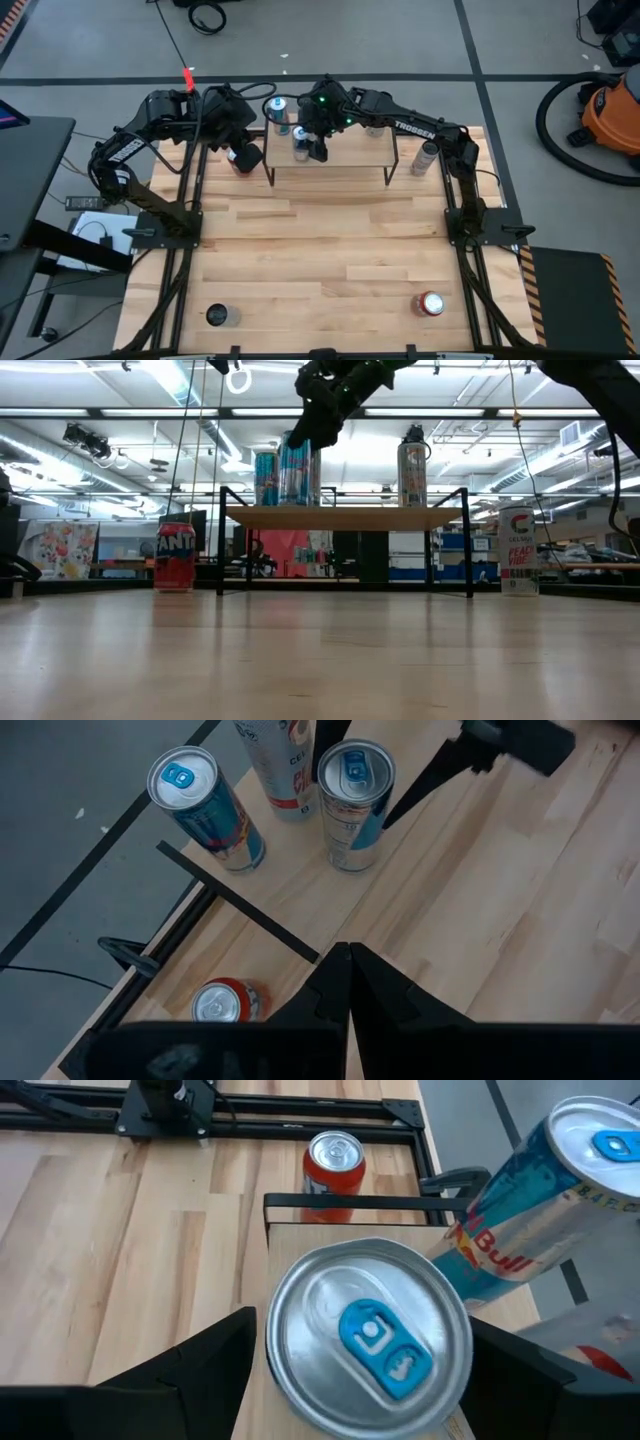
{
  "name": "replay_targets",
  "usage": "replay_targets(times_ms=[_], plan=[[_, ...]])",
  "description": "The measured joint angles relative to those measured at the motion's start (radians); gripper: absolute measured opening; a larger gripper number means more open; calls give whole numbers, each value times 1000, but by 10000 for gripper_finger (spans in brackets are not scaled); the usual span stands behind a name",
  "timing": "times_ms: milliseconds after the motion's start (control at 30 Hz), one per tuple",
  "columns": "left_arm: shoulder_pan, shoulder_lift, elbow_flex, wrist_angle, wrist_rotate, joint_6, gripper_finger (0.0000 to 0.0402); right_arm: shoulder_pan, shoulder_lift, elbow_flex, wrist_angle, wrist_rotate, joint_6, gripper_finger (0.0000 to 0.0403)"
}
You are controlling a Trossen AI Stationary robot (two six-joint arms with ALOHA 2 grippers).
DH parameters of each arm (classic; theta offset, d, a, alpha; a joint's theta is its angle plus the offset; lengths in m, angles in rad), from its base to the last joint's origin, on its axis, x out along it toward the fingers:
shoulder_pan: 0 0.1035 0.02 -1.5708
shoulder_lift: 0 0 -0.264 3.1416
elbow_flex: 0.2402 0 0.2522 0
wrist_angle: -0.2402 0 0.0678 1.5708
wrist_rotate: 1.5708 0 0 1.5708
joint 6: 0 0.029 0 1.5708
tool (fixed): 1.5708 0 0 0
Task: Place canned beverage on shelf
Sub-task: Put the blue soda can on the shelf aligned with the other blue soda can
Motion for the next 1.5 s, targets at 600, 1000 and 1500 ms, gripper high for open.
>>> replay_targets(times_ms=[600,1000,1500], plan=[[0,0,0,-21,0,-1,9,0,-134,0,-130,3,31,311],[-6,0,0,-23,0,-2,9,0,-163,0,-250,27,14,235],[-10,0,0,-23,0,-8,9,0,-58,0,-212,30,4,61]])
